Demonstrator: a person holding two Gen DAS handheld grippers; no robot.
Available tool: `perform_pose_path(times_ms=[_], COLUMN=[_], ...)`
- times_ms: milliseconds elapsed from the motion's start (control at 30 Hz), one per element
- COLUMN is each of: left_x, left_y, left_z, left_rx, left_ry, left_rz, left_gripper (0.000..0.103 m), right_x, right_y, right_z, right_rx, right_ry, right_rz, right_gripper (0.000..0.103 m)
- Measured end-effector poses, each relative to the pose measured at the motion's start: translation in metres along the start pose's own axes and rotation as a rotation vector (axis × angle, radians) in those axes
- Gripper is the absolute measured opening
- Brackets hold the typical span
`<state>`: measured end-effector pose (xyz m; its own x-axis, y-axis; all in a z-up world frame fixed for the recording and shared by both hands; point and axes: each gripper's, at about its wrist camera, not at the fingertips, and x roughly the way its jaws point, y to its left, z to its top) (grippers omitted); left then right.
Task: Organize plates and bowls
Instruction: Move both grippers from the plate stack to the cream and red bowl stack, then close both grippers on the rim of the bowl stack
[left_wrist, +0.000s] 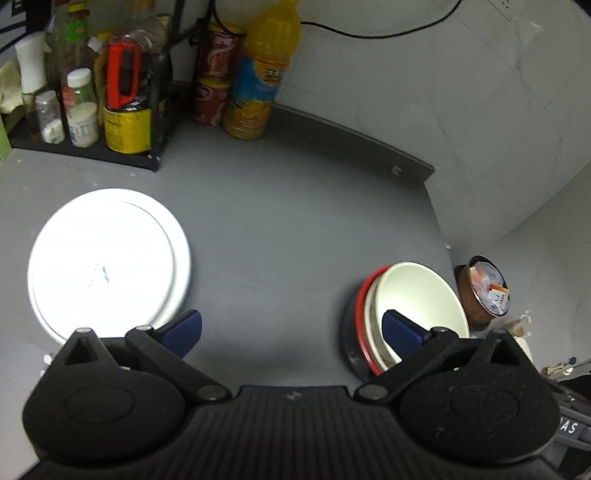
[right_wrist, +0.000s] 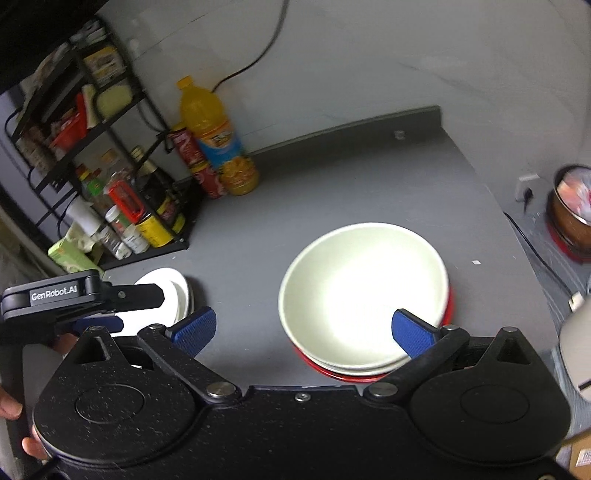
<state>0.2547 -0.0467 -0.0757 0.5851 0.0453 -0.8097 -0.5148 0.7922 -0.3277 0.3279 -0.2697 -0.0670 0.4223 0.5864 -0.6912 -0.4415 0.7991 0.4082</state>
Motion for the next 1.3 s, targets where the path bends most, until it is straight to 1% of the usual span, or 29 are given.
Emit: perform_pose_path(times_ms=[67,200,300,500,600,667,800,867,1000,1100,1167,1233,1300], left_x=[0.003,0.008,0.017,0.04,0.055,0.066,0.091,0.105,0.125,0.14,0.147,0.154,0.159], left_y=[-0.007,-0.02,-0.031,-0.05,-0.056,-0.06,-0.066,-0.069,-0.076,-0.078,-0.081,-0.082,-0.081], left_z=[-0.001,-0.002,-0.002,-0.001,0.0,0.0,-0.001,-0.001,-0.003,-0.002,-0.001,0.001,0.003], left_rx=[0.01,0.026,0.055,0.093,0.1,0.119,0.117,0.132,0.169,0.175,0.186,0.19,0.187], left_ry=[0.005,0.025,0.055,0.106,0.145,0.156,0.201,0.228,0.251,0.287,0.295,0.302,0.307], left_rz=[0.004,-0.015,-0.004,-0.026,-0.034,-0.058,-0.087,-0.084,-0.079,-0.093,-0.085,-0.085,-0.095], left_gripper=[0.103,0.103,0.103,0.103,0.102,0.102,0.102,0.1,0.1,0.1,0.099,0.099,0.097], right_x=[-0.002,-0.006,-0.005,0.005,0.01,0.015,0.029,0.038,0.053,0.062,0.069,0.074,0.078], right_y=[-0.009,-0.024,-0.037,-0.059,-0.065,-0.068,-0.075,-0.08,-0.084,-0.088,-0.09,-0.093,-0.095], right_z=[-0.002,-0.007,-0.01,-0.014,-0.015,-0.016,-0.017,-0.018,-0.018,-0.017,-0.016,-0.016,-0.015], right_rx=[0.023,0.07,0.113,0.209,0.245,0.262,0.291,0.319,0.339,0.359,0.369,0.387,0.397], right_ry=[-0.005,-0.008,-0.01,0.004,0.01,0.017,0.04,0.065,0.09,0.104,0.112,0.122,0.123], right_rz=[-0.003,-0.017,-0.032,-0.048,-0.067,-0.095,-0.123,-0.133,-0.138,-0.162,-0.161,-0.154,-0.167], right_gripper=[0.102,0.102,0.102,0.102,0.102,0.102,0.101,0.1,0.1,0.099,0.096,0.095,0.095])
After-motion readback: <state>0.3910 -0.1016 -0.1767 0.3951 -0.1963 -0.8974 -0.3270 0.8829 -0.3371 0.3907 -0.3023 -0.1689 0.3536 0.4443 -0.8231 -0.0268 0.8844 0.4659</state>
